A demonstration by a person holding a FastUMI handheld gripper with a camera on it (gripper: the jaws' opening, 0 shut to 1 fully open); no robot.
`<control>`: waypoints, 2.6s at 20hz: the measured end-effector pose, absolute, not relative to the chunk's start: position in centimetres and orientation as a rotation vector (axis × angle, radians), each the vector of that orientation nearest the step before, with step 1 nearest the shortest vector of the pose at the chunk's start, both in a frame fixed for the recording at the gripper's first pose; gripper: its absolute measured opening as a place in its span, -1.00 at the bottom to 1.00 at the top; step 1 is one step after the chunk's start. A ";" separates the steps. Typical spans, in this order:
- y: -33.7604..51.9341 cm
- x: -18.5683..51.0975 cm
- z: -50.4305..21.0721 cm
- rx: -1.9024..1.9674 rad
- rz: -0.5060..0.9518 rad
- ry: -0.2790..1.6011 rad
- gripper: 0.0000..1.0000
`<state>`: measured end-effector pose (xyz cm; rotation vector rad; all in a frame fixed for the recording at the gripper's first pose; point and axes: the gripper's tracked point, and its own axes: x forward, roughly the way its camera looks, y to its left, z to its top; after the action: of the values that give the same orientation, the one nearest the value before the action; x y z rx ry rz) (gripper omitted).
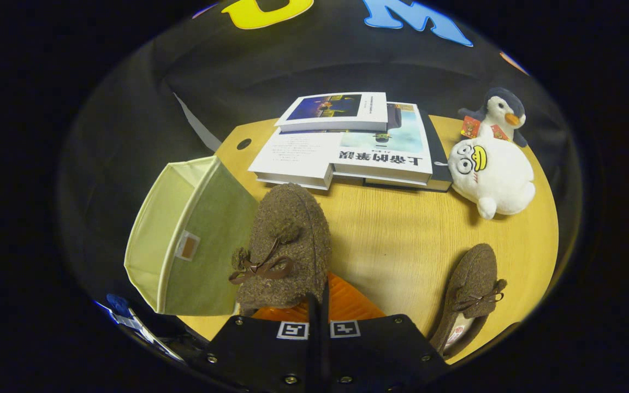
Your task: Open the storage box then place both shoes into the box .Put the left shoe in first, then the right shoe, with the right side of both shoes facing outward in a uniform manner.
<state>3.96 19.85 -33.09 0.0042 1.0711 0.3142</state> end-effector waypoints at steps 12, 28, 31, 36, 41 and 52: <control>27.5 4.3 -25.6 0.019 0.434 1.024 -1.00; 40.9 4.4 -26.5 -0.036 0.543 1.103 -1.00; 42.0 4.3 -28.3 -0.059 0.535 1.130 -1.00; 43.3 4.3 -29.9 -0.087 0.530 1.155 -1.00; 44.9 4.8 -31.2 -0.132 0.535 1.167 -0.92; 42.0 5.1 -28.4 -0.156 0.570 1.092 0.69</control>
<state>5.07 42.00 -28.37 -0.1562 1.0924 0.5701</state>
